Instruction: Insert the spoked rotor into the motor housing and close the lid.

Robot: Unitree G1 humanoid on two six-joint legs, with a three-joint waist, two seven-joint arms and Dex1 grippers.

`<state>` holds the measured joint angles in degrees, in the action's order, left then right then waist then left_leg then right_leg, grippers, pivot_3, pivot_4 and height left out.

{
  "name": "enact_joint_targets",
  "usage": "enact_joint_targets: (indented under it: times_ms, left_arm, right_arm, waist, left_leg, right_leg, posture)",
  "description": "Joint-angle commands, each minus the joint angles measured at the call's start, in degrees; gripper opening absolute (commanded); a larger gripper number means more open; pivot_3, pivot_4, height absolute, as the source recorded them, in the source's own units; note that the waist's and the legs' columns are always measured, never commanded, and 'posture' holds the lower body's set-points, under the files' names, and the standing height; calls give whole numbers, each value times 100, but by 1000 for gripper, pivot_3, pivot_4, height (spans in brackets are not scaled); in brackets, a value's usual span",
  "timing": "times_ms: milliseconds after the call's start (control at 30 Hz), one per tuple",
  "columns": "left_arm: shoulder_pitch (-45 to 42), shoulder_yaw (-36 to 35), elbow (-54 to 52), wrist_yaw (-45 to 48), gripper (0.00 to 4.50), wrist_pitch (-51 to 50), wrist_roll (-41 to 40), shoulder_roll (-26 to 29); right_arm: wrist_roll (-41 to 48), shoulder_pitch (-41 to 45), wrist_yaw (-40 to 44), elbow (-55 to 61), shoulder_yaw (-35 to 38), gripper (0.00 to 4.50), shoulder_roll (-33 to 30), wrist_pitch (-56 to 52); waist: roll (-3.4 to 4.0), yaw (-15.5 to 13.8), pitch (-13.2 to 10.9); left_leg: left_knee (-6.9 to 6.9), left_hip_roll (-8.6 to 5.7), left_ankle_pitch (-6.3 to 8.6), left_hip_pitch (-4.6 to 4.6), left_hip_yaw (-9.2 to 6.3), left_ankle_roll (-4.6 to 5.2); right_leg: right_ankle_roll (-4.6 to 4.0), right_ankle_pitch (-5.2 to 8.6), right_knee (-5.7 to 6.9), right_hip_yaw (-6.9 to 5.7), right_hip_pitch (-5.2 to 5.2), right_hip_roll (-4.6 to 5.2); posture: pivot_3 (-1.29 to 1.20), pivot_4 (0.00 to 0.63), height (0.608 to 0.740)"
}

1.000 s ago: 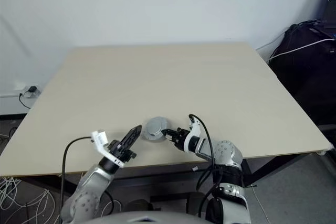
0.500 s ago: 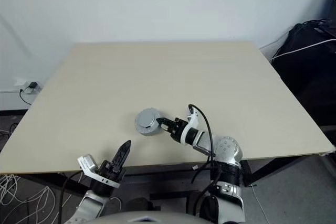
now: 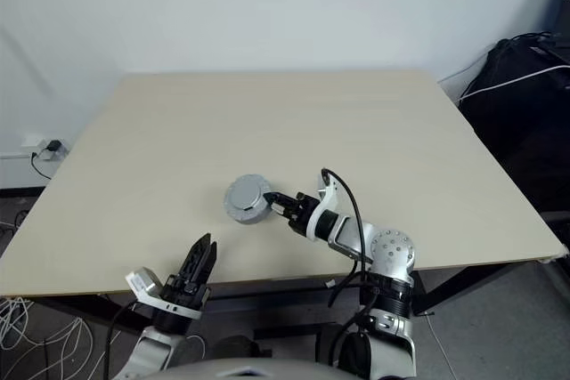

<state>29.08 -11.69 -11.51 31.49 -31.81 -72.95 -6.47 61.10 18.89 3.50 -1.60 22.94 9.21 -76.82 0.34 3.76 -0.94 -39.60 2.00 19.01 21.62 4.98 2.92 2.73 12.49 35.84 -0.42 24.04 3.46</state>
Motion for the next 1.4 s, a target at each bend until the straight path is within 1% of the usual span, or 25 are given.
enact_joint_targets:
  times_ms: [33, 67, 267, 533, 767, 1033, 1400]
  left_arm:
    - [-146, 53, -19, 142, 4220, -129, -218, -70]
    - [-165, 69, 0, 165, 4480, -165, -239, -64]
    - [-291, 100, 87, 308, 4480, -240, -298, -18]
    - [-691, 20, 424, 247, 4480, -29, -217, -85]
    - [-831, 71, 470, 273, 4480, -25, -229, -63]
    - [-873, 174, 425, 372, 4480, -49, -239, -28]
    - [-986, 145, 490, 508, 4480, -42, -292, -27]
  right_arm:
    - [534, -22, -56, 383, -165, 1221, 501, 8]
    - [602, -39, -106, 395, -197, 1221, 519, -5]
    - [888, -196, -360, 443, -432, 1221, 576, -112]
    - [1205, -271, -615, 471, -626, 1221, 555, -102]
    - [1447, -357, -797, 462, -787, 1221, 506, -162]
    - [1520, -344, -896, 397, -830, 1221, 405, -184]
    - [1610, -454, -892, 227, -1029, 1221, 225, -270]
  waist:
    - [0, 0, 0]
    - [0, 1, 0]
    - [0, 3, 0]
    - [-1, -2, 1]
    - [-1, 0, 1]
    - [-1, 0, 2]
    - [-2, -2, 3]
  left_leg:
    - [0, 0, 0, 0, 0, 0]
    - [0, -1, 0, 0, 0, 0]
    - [0, -4, 0, 0, 0, 0]
    - [-3, -23, -1, -1, -2, -1]
    - [-4, -24, -1, -2, -2, -1]
    - [-8, -25, -1, -3, -4, -1]
    - [-10, -26, -1, -4, -5, 0]
  right_leg:
    - [0, 0, 0, 0, 0, 0]
    - [0, 0, 0, 0, 0, 0]
    - [0, 0, 0, 0, 0, -1]
    - [2, -2, 2, 1, -4, -1]
    - [15, -9, 1, 0, -6, -1]
    - [18, -11, 2, 0, -9, 0]
    - [26, -16, 1, 0, -12, 0]
  posture:
    - [0, 0, 740]
    - [0, 0, 740]
    - [0, 0, 740]
    - [0, 0, 740]
    - [0, 0, 740]
    - [0, 0, 740]
    - [0, 0, 740]
